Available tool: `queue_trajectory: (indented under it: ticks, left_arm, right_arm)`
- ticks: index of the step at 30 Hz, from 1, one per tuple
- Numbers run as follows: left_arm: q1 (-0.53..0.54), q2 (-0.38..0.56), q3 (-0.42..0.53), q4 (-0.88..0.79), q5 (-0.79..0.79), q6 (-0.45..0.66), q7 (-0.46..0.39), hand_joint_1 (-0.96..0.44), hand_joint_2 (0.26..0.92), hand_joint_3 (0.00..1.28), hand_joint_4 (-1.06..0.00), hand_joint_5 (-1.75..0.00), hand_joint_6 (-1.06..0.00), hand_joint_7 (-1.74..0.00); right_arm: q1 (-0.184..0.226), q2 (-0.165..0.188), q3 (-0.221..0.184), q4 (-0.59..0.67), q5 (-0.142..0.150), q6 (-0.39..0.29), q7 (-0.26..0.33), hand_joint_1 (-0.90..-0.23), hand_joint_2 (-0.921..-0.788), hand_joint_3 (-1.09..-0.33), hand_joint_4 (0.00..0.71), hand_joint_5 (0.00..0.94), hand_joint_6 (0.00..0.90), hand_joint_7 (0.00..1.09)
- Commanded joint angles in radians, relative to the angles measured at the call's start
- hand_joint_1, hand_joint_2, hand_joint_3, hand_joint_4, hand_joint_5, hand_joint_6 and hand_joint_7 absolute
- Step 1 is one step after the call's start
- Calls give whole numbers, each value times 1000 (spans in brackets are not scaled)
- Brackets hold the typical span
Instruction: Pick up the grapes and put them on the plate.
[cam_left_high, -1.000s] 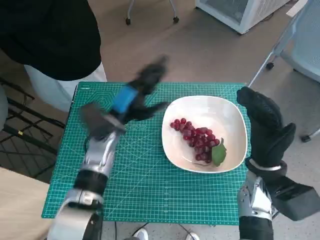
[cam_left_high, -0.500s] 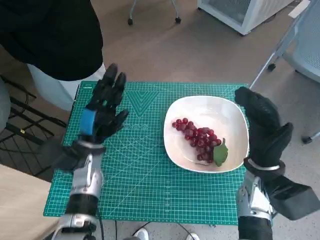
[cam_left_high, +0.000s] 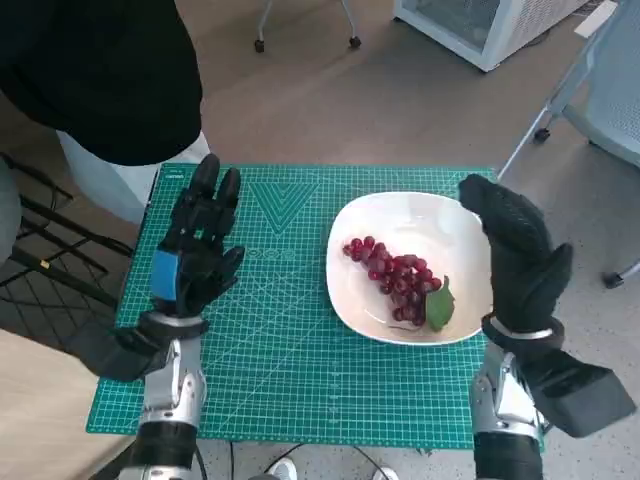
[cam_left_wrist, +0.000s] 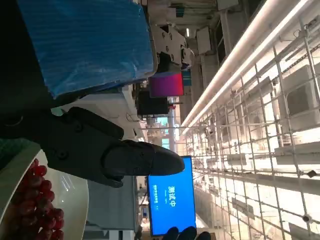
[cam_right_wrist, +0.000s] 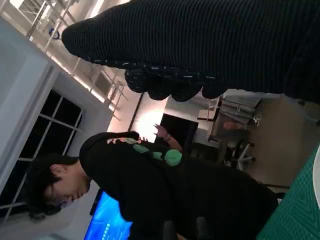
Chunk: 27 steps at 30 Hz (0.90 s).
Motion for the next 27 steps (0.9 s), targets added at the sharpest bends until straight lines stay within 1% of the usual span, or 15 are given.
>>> queue_trajectory:
  ticks: [1, 11, 19, 27]
  left_arm:
    - [23, 0, -9, -30, 6, 0, 4, -433, 921, 263, -240, -25, -331, -47]
    - [25, 5, -17, -17, 12, -22, -12, -395, 921, 268, -242, -14, -325, -33]
    - [27, 9, -20, -19, 22, -29, -13, -394, 921, 270, -245, -10, -340, -35]
    - [30, 12, -24, -23, 32, -36, -9, -398, 921, 269, -248, -8, -344, -31]
  right_arm:
    - [14, 4, 7, 2, 3, 18, 7, -697, -921, -663, 366, 0, 196, 270]
    - [29, 0, 17, -23, 0, 37, 5, -697, -921, -663, 366, 0, 194, 275]
    - [43, 0, 21, -51, 0, 54, 4, -702, -921, -662, 366, 0, 192, 279]
    - [54, 1, 25, -70, -7, 61, -1, -703, -921, -663, 364, 0, 188, 282]
